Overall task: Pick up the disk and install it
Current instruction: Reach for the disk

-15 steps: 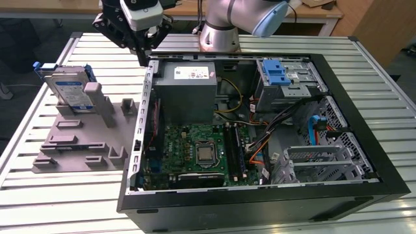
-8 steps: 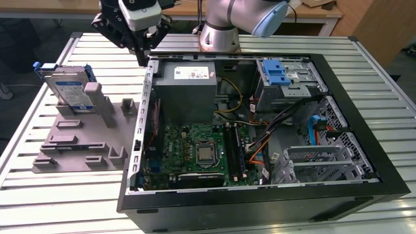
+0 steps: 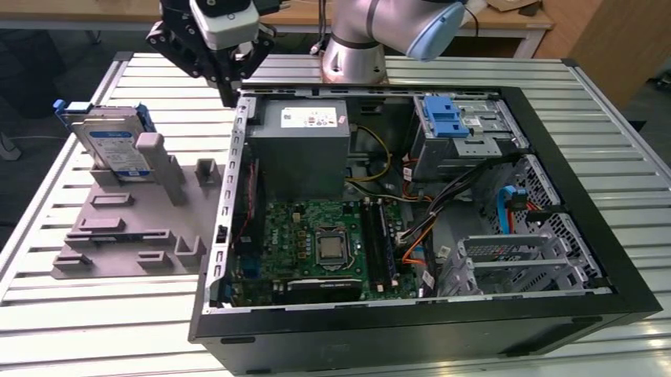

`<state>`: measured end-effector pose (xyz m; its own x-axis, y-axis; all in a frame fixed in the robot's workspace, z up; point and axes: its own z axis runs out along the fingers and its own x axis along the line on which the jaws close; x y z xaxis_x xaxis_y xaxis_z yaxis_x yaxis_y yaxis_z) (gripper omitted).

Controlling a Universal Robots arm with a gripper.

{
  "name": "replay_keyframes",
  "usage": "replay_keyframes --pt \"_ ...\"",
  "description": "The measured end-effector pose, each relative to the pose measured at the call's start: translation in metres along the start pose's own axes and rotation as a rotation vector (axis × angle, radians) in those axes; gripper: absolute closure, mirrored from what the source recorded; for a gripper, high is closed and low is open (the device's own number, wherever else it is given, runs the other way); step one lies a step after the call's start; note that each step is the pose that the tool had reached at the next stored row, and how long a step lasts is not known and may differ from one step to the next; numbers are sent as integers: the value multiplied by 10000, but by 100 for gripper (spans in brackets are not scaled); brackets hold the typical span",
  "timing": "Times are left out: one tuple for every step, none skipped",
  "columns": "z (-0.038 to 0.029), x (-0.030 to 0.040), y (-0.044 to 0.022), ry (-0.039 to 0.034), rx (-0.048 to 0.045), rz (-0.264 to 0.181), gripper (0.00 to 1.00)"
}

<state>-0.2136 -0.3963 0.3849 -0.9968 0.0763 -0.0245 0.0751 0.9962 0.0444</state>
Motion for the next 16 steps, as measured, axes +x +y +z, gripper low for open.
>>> replay_keyframes --pt "0 6 -1 0 0 0 89" --pt "0 11 -1 0 0 -1 89" --pt "0 17 -1 0 0 0 89" --pt "-1 32 -3 0 0 -1 89" --pt "-1 38 -3 0 0 0 89" --pt "0 44 -3 -1 0 0 89" --pt "0 58 -4 0 0 -1 89" --pt "0 63 -5 -1 -1 0 89" --pt "0 68 -5 -1 0 0 89" --pt "0 74 -6 1 0 -1 89" --pt "0 79 -6 0 0 0 89" --pt "1 85 -7 0 0 -1 89" --pt "1 92 -7 0 0 0 89" --pt "1 98 -8 0 1 -1 89" --pt "1 104 -8 0 0 0 89" --pt "1 111 -9 0 0 0 89"
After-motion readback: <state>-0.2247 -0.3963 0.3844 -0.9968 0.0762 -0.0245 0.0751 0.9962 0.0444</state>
